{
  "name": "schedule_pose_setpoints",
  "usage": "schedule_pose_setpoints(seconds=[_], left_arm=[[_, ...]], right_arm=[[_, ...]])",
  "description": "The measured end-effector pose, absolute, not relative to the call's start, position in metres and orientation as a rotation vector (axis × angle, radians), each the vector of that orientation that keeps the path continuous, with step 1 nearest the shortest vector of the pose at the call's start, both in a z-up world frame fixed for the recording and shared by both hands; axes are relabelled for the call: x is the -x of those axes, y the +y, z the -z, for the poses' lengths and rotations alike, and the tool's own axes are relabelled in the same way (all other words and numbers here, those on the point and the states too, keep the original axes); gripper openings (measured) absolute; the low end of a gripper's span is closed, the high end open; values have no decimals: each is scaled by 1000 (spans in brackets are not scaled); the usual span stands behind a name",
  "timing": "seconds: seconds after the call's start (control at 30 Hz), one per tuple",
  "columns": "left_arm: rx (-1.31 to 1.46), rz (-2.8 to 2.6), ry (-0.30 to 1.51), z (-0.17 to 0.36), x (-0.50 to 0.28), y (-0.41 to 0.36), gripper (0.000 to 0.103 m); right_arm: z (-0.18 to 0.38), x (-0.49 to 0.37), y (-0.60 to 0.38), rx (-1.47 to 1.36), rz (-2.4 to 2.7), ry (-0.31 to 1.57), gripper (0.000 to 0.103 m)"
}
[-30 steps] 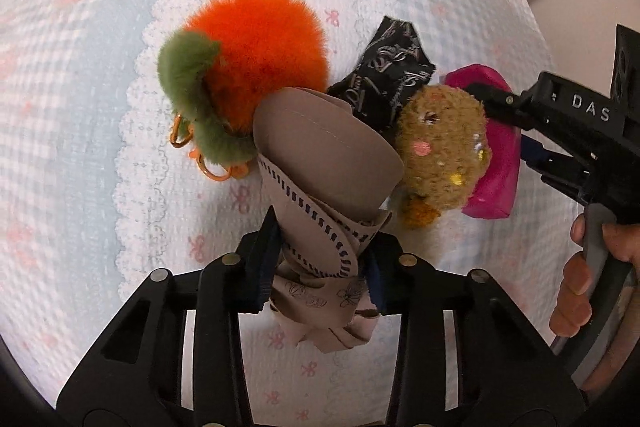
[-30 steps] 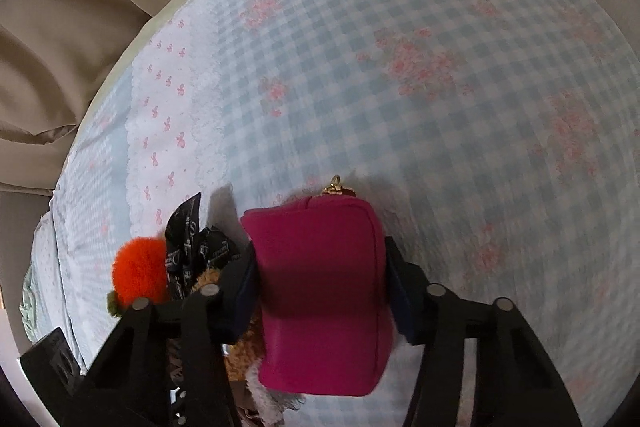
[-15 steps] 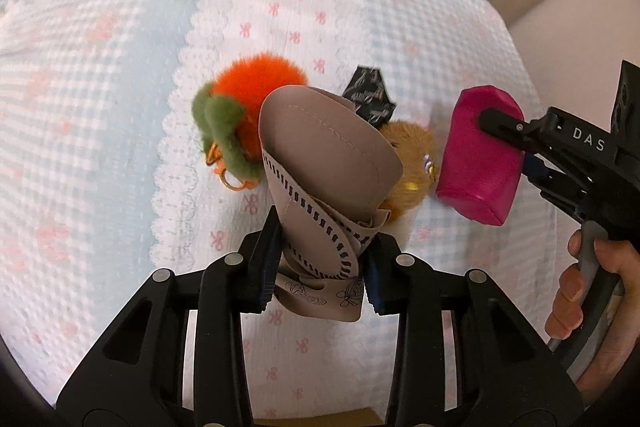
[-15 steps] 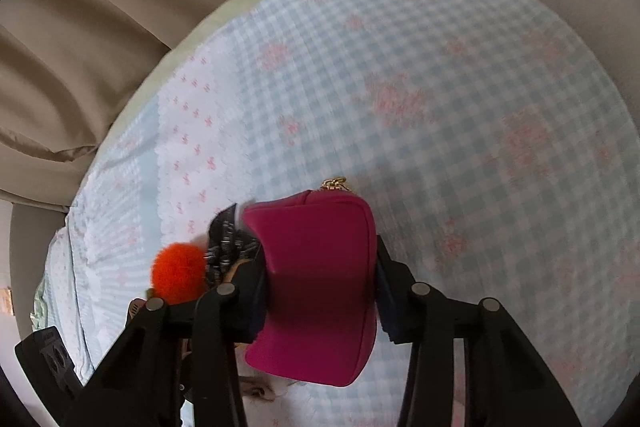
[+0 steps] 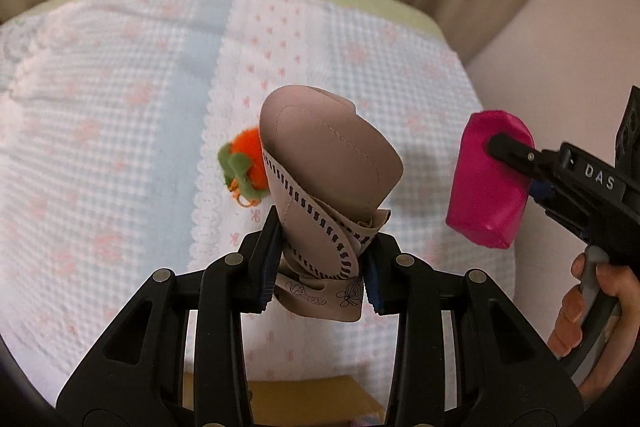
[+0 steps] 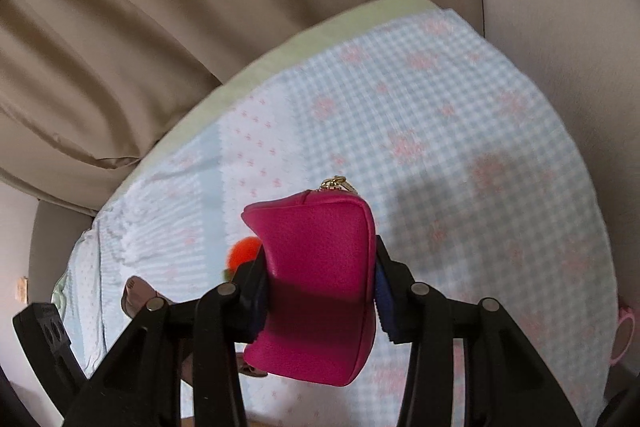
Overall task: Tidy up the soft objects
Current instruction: 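Carry the pink glove and pink purse with both tools over the box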
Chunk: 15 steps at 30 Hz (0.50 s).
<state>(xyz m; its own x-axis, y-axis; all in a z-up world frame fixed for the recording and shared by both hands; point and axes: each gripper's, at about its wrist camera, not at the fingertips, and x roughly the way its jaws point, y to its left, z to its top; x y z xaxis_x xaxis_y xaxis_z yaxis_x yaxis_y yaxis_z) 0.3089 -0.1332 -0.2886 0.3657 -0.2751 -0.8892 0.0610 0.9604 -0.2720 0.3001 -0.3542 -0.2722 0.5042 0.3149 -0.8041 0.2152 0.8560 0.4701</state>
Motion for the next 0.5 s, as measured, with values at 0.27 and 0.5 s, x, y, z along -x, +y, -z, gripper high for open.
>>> schedule_pose_setpoints(seconds=[0.27,0.5], left_arm=[[195,202,1110,216,-265,-116,32],[198,189,1077,172,-208,-88,32]], right_arm=[[206,-248,-335,-519,-132,1008,40],[173,-189,-306,-482,-196,998,40]])
